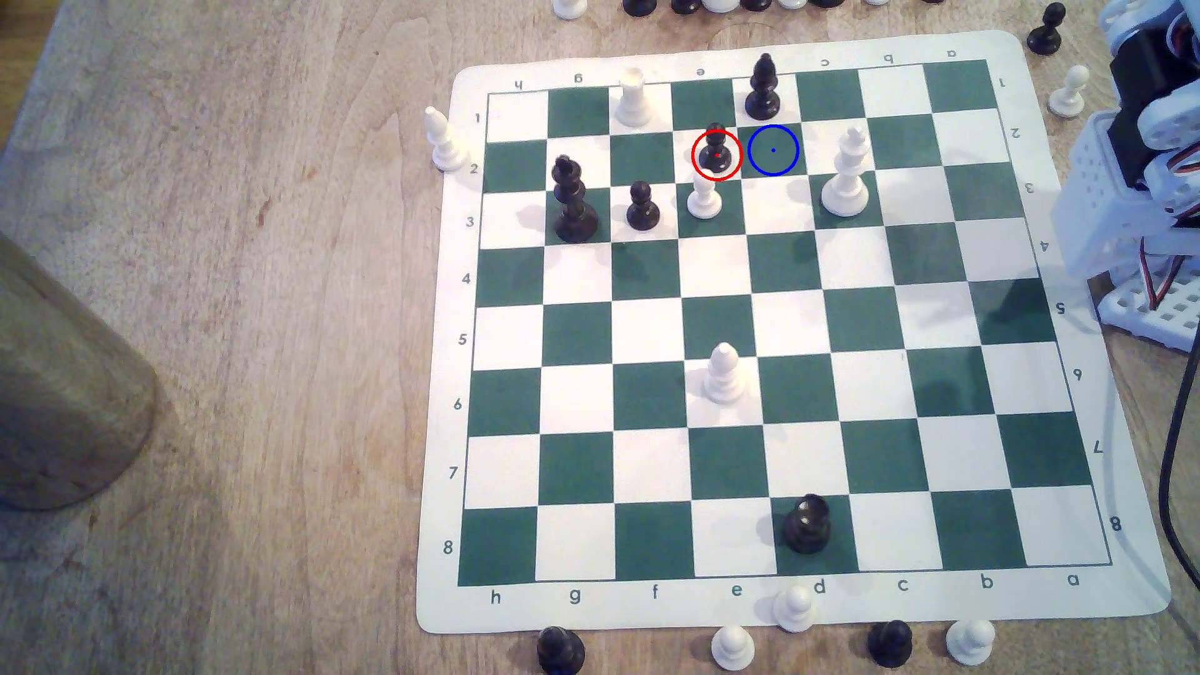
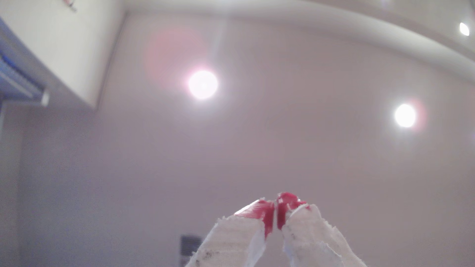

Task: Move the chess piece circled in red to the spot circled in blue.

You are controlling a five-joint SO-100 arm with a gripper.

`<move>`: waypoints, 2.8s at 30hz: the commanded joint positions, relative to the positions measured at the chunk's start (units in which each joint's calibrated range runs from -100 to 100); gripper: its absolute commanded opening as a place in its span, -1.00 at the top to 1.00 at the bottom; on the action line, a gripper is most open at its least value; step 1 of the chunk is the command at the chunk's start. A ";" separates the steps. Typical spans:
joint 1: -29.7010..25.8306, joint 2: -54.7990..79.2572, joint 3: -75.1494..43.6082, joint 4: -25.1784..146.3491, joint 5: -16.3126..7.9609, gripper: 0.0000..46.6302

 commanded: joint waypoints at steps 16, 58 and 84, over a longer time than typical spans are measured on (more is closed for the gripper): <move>12.09 -0.20 -28.20 92.01 -0.44 0.99; 18.11 35.37 -46.70 165.23 -15.53 0.73; 18.50 64.15 -54.13 149.43 -16.61 0.54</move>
